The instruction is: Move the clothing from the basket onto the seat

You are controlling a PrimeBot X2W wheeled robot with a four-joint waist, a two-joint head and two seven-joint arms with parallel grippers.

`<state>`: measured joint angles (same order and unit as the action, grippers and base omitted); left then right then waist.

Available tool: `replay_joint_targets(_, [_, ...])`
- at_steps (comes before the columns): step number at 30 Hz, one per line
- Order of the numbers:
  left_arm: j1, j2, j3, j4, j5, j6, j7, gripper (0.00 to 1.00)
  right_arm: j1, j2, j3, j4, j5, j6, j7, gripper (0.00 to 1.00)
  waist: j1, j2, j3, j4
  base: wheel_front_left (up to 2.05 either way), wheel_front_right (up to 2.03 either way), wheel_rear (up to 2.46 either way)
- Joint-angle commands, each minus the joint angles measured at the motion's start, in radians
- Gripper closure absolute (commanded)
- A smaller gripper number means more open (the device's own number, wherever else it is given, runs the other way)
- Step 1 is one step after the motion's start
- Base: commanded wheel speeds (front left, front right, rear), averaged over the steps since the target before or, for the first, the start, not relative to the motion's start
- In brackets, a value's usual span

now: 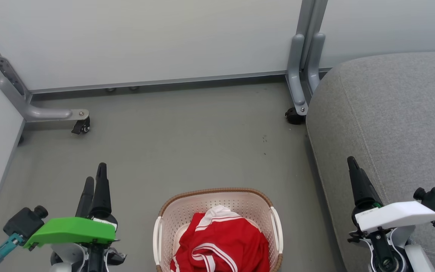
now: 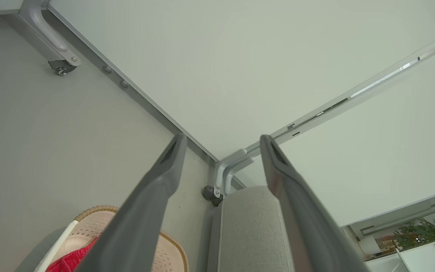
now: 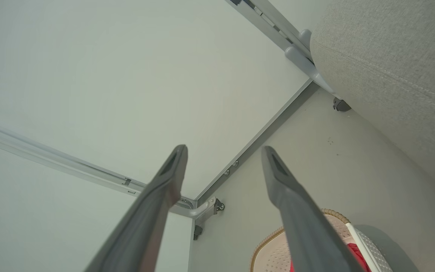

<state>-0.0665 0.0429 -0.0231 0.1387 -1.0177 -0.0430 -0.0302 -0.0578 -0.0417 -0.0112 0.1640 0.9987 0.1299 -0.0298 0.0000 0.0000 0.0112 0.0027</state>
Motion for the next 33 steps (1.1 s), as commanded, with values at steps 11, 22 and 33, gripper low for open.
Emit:
replay_joint_targets(11, [0.008,0.006,-0.034,-0.048,0.186,0.019,-0.047,0.0,0.01,-0.006,0.025,-0.051,-0.186,0.001,-0.047,0.0,0.0,0.0,0.001,0.002,0.0,0.0,0.0])
replay_joint_targets(22, [0.02,0.007,-0.071,-0.076,0.33,0.039,-0.081,0.0,0.025,-0.007,0.049,-0.077,-0.334,0.001,-0.082,0.0,0.0,0.0,-0.005,0.006,0.0,0.0,0.0])
replay_joint_targets(33, [0.028,0.007,-0.102,-0.099,0.455,0.054,-0.111,0.0,0.036,-0.008,0.069,-0.099,-0.461,0.001,-0.112,0.0,0.0,0.0,-0.007,0.008,0.0,0.0,0.0])
